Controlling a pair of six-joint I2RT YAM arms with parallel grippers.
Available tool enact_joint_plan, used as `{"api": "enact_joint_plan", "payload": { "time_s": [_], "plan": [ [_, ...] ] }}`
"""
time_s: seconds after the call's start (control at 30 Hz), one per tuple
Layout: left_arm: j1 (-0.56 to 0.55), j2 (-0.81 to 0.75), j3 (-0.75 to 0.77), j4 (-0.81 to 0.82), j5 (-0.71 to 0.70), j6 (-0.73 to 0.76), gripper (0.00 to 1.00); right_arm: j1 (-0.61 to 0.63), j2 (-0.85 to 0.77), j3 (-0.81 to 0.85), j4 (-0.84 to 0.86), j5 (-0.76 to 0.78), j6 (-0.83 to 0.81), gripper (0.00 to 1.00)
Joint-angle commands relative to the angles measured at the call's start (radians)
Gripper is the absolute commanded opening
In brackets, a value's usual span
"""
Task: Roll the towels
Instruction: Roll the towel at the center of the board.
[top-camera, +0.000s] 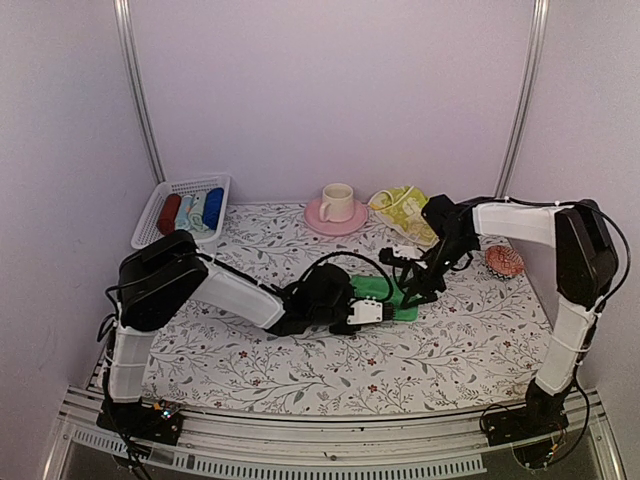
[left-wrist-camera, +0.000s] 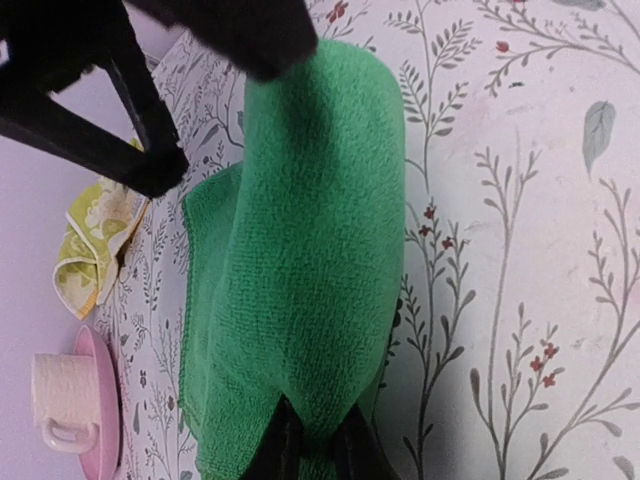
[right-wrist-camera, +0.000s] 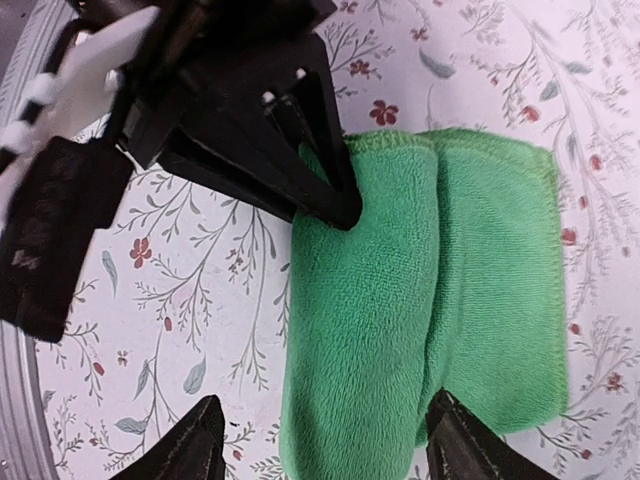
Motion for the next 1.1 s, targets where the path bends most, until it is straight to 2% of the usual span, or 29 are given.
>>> {"api": "enact_joint_plan", "payload": {
  "time_s": [0.0, 0.23, 0.53, 0.83, 1.07],
  "plan": [
    [0.029, 0.008, 0.057, -0.253, 0.095, -0.107, 0.11, -0.008, -0.187, -0.173, 0.244, 0.048, -0.061, 0.72],
    [0.056, 0.040, 0.152, -0.383, 0.172, -0.196, 0.13, 0.023, -0.375, -0.498, 0.572, 0.132, -0.135, 0.78],
    [0.076, 0.049, 0.185, -0.434, 0.214, -0.261, 0.14, 0.100, -0.349, -0.569, 0.792, 0.211, -0.065, 0.78],
    [0.089, 0.034, 0.162, -0.419, 0.229, -0.314, 0.14, 0.133, -0.311, -0.587, 0.797, 0.271, -0.040, 0.68],
    [0.102, 0.030, 0.159, -0.410, 0.249, -0.354, 0.14, 0.135, -0.300, -0.590, 0.802, 0.271, -0.025, 0.65]
  ]
}}
